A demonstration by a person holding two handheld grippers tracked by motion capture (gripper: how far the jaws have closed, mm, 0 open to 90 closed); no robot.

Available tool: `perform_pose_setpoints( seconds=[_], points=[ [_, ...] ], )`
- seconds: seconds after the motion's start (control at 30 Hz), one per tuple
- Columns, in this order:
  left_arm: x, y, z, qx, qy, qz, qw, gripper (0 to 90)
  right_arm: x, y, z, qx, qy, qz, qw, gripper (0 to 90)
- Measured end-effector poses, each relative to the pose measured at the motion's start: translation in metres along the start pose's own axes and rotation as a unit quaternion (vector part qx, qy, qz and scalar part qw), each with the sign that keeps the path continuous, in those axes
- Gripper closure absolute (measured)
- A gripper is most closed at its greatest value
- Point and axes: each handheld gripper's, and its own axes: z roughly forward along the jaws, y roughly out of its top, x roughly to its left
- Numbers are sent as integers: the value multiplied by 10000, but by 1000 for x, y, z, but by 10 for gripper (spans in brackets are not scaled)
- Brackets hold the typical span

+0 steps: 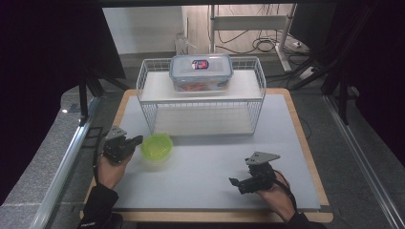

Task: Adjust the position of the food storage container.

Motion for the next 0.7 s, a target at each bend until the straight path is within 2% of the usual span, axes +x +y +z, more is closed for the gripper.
perform_pose_setpoints(
  seconds=[0.13, 0.23, 0.4, 0.53, 0.7],
  points=[
    [12, -1, 11, 127, 169, -104, 9997, 900, 0, 0, 1, 30, -6, -13, 10000, 52],
    [16, -2, 16, 201, 139, -153, 9996, 900, 0, 0, 1, 46, -3, -23, 10000, 54],
    [10, -5, 24, 389, 74, -49, 9992, 900, 0, -1, 1, 82, -3, -17, 10000, 58],
    [6, -4, 25, 396, 90, -10, 9992, 900, 1, 0, 1, 91, -2, -31, 10000, 59],
    [3, -5, 26, 368, 0, -157, 9992, 900, 1, -1, 1, 111, -2, -28, 9999, 60]
  ],
)
